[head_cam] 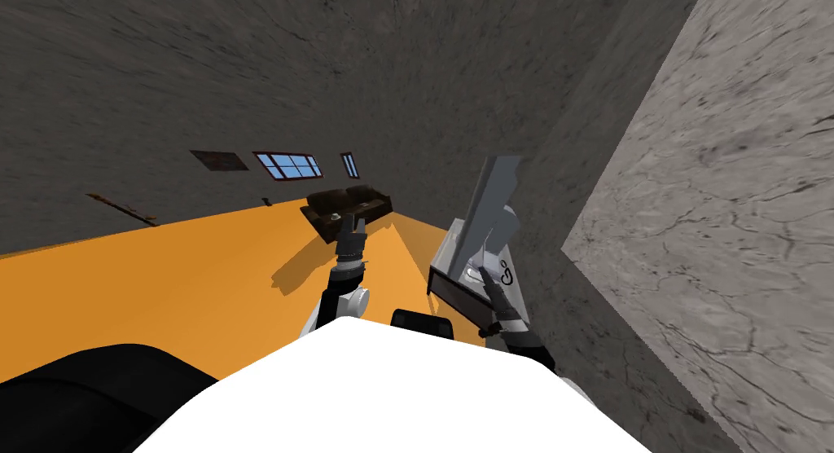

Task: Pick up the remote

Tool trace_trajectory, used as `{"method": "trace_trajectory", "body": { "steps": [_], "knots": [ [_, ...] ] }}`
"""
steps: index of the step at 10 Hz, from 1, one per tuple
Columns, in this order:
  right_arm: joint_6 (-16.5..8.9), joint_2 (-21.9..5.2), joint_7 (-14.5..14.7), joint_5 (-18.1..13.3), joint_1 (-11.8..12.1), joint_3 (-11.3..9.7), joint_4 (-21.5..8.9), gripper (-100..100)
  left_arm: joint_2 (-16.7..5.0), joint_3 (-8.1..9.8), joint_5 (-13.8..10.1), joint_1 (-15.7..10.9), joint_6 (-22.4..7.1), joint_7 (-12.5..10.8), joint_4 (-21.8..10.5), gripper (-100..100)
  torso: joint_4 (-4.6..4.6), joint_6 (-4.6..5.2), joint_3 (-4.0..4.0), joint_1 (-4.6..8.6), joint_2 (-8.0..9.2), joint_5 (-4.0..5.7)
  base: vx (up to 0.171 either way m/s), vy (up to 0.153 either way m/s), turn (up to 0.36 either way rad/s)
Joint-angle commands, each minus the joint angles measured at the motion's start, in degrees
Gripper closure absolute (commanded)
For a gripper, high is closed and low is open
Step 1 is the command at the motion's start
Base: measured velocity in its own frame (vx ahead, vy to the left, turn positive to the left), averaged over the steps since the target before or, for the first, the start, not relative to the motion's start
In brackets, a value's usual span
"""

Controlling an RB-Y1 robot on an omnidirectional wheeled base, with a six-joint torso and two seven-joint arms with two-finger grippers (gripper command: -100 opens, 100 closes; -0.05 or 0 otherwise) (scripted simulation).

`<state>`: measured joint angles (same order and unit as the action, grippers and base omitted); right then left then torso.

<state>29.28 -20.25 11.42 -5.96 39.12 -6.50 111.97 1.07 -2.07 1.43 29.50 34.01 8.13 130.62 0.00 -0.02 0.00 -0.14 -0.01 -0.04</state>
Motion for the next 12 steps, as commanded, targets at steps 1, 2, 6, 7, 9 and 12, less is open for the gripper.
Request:
{"method": "trace_trajectory", "body": {
  "steps": [1,2,6,7,9,12],
  "knots": [
    [-0.12,-2.86,0.98,-0.77,1.04,-2.22,-2.86,-100,0.00,0.00,0.00,0.00,0.00,0.00,0.00,0,0.00,0.00,0.00,0.00,0.00,0.00,0.024,0.054,0.387],
    [0.09,-4.40,1.65,-1.27,1.88,-3.77,-5.48,-100,0.00,0.00,0.00,0.00,0.00,0.00,0.00,0,0.00,0.01,-0.01,-0.02,-0.02,0.00,0.025,0.059,0.439],
    [0.34,-8.69,3.01,-2.26,3.36,-7.05,-12.84,-100,0.00,0.01,0.00,0.00,0.00,0.00,0.00,0,-0.01,0.03,0.02,0.06,0.04,0.00,0.016,0.030,0.336],
    [0.37,-10.57,3.69,-2.75,3.96,-8.75,-15.41,-100,-0.01,0.01,0.00,0.01,0.00,0.00,0.00,0,-0.01,0.06,0.03,0.10,0.06,0.02,0.012,0.023,0.413],
    [0.37,-10.57,3.69,-2.75,3.96,-8.75,-15.80,-100,-0.01,0.02,0.00,0.02,0.00,0.00,0.00,0,-0.02,0.08,0.04,0.12,0.08,0.02,0.009,0.005,0.066],
    [0.19,-14.24,5.03,-3.68,4.90,-12.20,-20.87,-100,-0.01,0.02,0.00,0.01,0.00,0.00,0.00,0,-0.02,0.07,0.04,0.16,0.08,0.03,0.014,0.004,0.318]
  ]
}}
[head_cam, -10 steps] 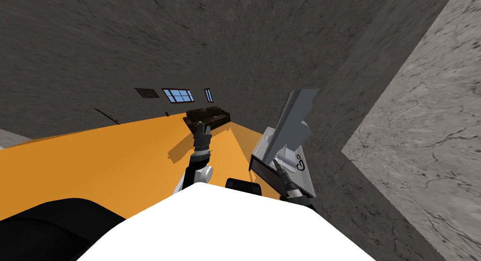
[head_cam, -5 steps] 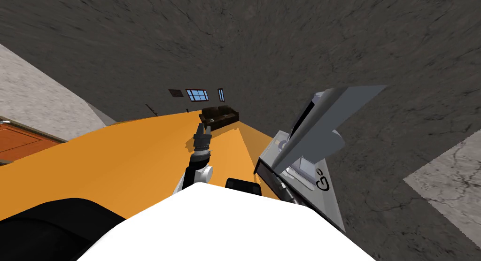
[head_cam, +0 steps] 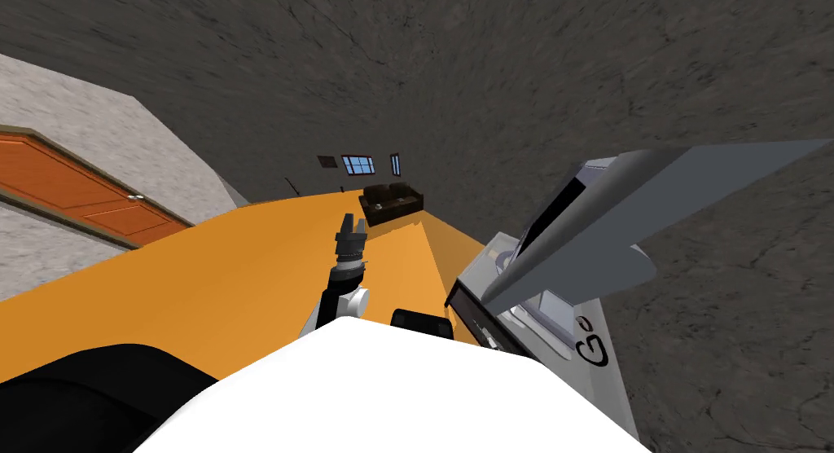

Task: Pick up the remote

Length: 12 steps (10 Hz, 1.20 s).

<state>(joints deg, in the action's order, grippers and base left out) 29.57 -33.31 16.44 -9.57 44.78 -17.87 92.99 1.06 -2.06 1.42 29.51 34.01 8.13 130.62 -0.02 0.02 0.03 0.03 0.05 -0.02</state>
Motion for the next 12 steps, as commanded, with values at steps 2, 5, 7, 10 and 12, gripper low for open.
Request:
{"method": "trace_trajectory", "body": {
  "steps": [2,5,7,10,12],
  "knots": [
    [-0.32,-2.97,0.66,-0.50,-0.40,-2.55,-4.26,-100,0.00,0.01,0.00,0.01,0.00,0.00,0.00,0,0.00,0.04,0.00,0.03,-0.01,0.01,0.017,-0.011,0.290],
    [-0.97,-6.22,1.89,-1.31,0.13,-5.97,-10.86,-100,0.00,0.00,0.00,0.00,0.00,0.00,0.00,0,0.00,-0.01,-0.01,0.07,-0.02,0.02,0.019,-0.024,0.356],
    [-1.40,-8.08,2.47,-1.67,0.34,-7.66,-14.59,-100,-0.01,0.01,0.00,0.01,0.00,0.00,0.00,0,0.00,0.03,-0.02,0.15,-0.04,0.04,0.013,-0.036,0.348],
    [-2.44,-11.27,3.54,-2.28,0.68,-10.91,-19.05,-100,-0.01,0.01,0.00,0.01,0.00,0.00,0.00,0,-0.01,0.04,0.00,0.17,0.00,0.04,0.004,-0.045,0.377],
    [-2.44,-11.27,3.54,-2.28,0.68,-10.91,-20.17,-100,-0.01,0.02,0.00,0.02,0.00,0.00,0.00,0,-0.01,0.09,0.00,0.13,0.01,0.03,-0.001,-0.027,0.072]
  ]
}}
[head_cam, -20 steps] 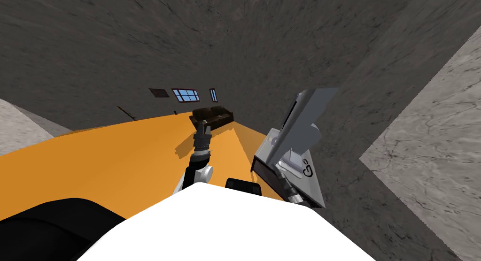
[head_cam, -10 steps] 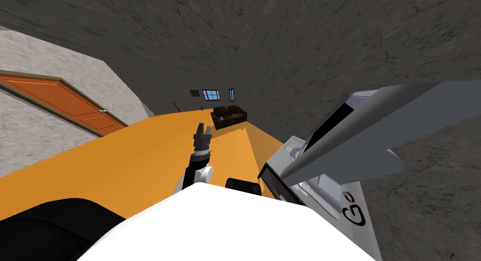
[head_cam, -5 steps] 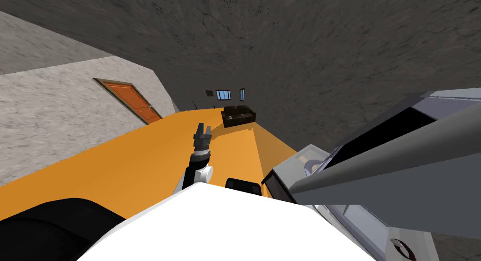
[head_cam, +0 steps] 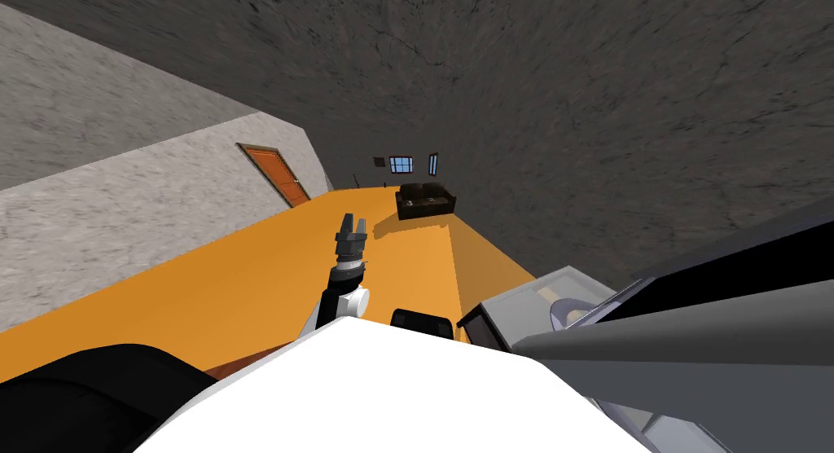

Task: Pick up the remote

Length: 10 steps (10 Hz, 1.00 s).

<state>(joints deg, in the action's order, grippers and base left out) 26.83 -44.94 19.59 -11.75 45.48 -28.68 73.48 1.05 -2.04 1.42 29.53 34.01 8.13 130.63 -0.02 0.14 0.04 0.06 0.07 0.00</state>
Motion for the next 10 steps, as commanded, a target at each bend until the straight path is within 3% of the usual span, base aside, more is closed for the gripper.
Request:
{"method": "trace_trajectory", "body": {
  "steps": [1,2,5,6,9,10],
  "knots": [
    [-0.31,-1.11,0.86,-0.35,0.12,-1.65,-2.86,-100,0.00,0.00,0.00,0.00,0.00,0.00,0.00,0,0.00,0.00,0.00,0.00,0.00,0.00,-0.006,-0.007,0.385],
    [-0.31,-1.11,0.86,-0.35,0.12,-1.65,-3.31,-100,0.00,-0.01,0.00,-0.02,0.00,0.00,0.00,0,0.00,-0.11,0.00,0.00,0.00,-0.02,-0.011,-0.029,0.200],
    [-2.37,-4.99,2.04,-0.86,0.28,-5.90,-9.81,-100,0.00,-0.01,0.00,-0.02,0.00,0.00,0.00,0,-0.02,-0.08,0.05,0.13,0.09,0.00,-0.037,-0.043,0.370],
    [-2.37,-4.99,2.04,-0.86,0.28,-5.90,-10.47,-100,0.00,0.00,0.00,-0.02,0.00,0.00,0.00,0,-0.03,-0.08,0.07,0.16,0.12,0.02,-0.037,-0.052,0.243],
    [-4.69,-8.20,2.84,-1.02,0.07,-9.43,-16.26,-100,0.00,0.00,0.00,-0.01,0.00,0.00,0.00,0,-0.04,-0.06,0.08,0.13,0.14,0.01,-0.059,-0.036,0.398],
    [-4.69,-8.20,2.84,-1.02,0.07,-9.43,-16.26,-100,0.00,0.00,0.00,-0.01,0.00,0.00,0.00,0,-0.05,-0.03,0.11,0.12,0.18,0.02,-0.054,-0.023,0.086]
  ]
}}
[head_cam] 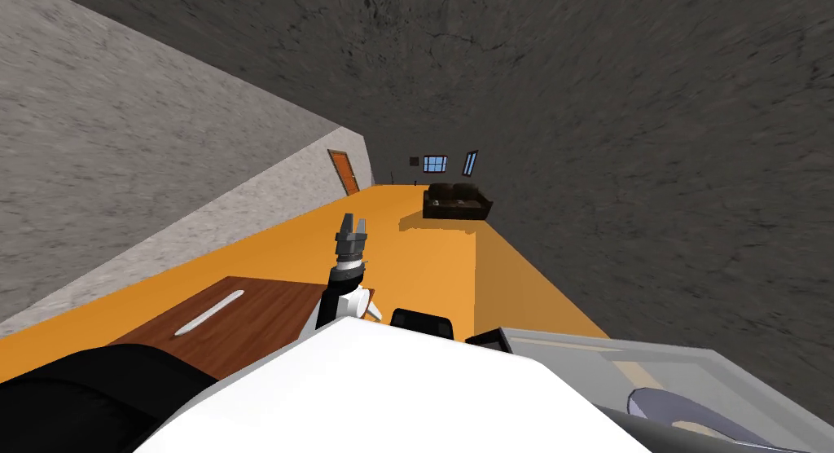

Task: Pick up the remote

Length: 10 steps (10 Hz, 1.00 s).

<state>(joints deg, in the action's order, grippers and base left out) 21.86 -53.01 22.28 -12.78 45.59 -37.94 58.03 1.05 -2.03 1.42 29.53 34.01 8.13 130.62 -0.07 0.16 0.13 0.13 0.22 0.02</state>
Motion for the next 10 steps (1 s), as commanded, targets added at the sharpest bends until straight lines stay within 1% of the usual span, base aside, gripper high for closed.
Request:
{"method": "trace_trajectory", "body": {
  "steps": [1,3,4,5,6,7,8,9,10],
  "knots": [
    [-0.51,-0.99,0.32,0.02,-0.28,-1.14,-2.39,-100,0.00,0.00,0.00,0.00,0.00,0.00,0.00,0,0.00,0.00,0.00,0.00,0.00,0.00,-0.050,-0.012,0.223],
    [-2.07,-2.19,0.58,0.13,-1.12,-2.80,-4.96,-100,0.00,-0.01,0.00,-0.01,0.00,0.00,0.00,0,0.00,-0.06,0.01,0.03,0.02,-0.01,-0.075,-0.048,0.350],
    [-2.80,-2.48,0.66,0.21,-1.72,-3.49,-5.93,-100,0.00,0.00,0.00,-0.01,0.00,0.00,0.00,0,-0.01,-0.06,0.01,0.16,0.01,0.02,-0.089,-0.079,0.237],
    [-4.07,-2.52,0.74,0.38,-3.10,-4.62,-7.26,-100,-0.01,0.00,0.00,-0.01,0.00,0.00,0.00,0,-0.01,-0.03,0.03,0.23,0.07,0.04,-0.117,-0.080,0.370],
    [-4.57,-2.33,0.76,0.45,-3.79,-5.05,-7.65,-100,-0.01,0.00,0.00,-0.01,0.00,0.00,0.00,0,-0.04,-0.07,0.08,0.25,0.14,0.05,-0.102,-0.104,0.267],
    [-5.33,-1.60,0.76,0.59,-5.12,-5.70,-8.05,-100,-0.01,0.01,0.00,-0.01,0.00,0.00,0.00,0,-0.04,-0.03,0.07,0.34,0.11,0.08,-0.103,-0.100,0.169],
    [-4.64,-1.95,0.71,0.50,-4.52,-5.36,-7.94,-100,-0.01,0.01,0.00,0.00,0.00,0.00,0.00,0,-0.03,-0.02,0.07,0.34,0.11,0.09,-0.047,-0.043,0.036],
    [-4.87,-1.93,0.68,0.52,-4.64,-5.43,-7.94,0,-0.01,0.01,0.00,0.01,0.00,0.00,0.00,0,0.00,0.03,-0.01,0.16,-0.04,0.05,-0.008,-0.009,-0.005],
    [-5.65,-0.06,0.72,0.03,-5.51,-5.54,-9.12,-100,0.00,0.01,0.00,0.01,0.00,0.00,0.00,0,0.03,0.02,-0.09,0.02,-0.17,0.02,-0.033,-0.011,0.039]
  ]
}}
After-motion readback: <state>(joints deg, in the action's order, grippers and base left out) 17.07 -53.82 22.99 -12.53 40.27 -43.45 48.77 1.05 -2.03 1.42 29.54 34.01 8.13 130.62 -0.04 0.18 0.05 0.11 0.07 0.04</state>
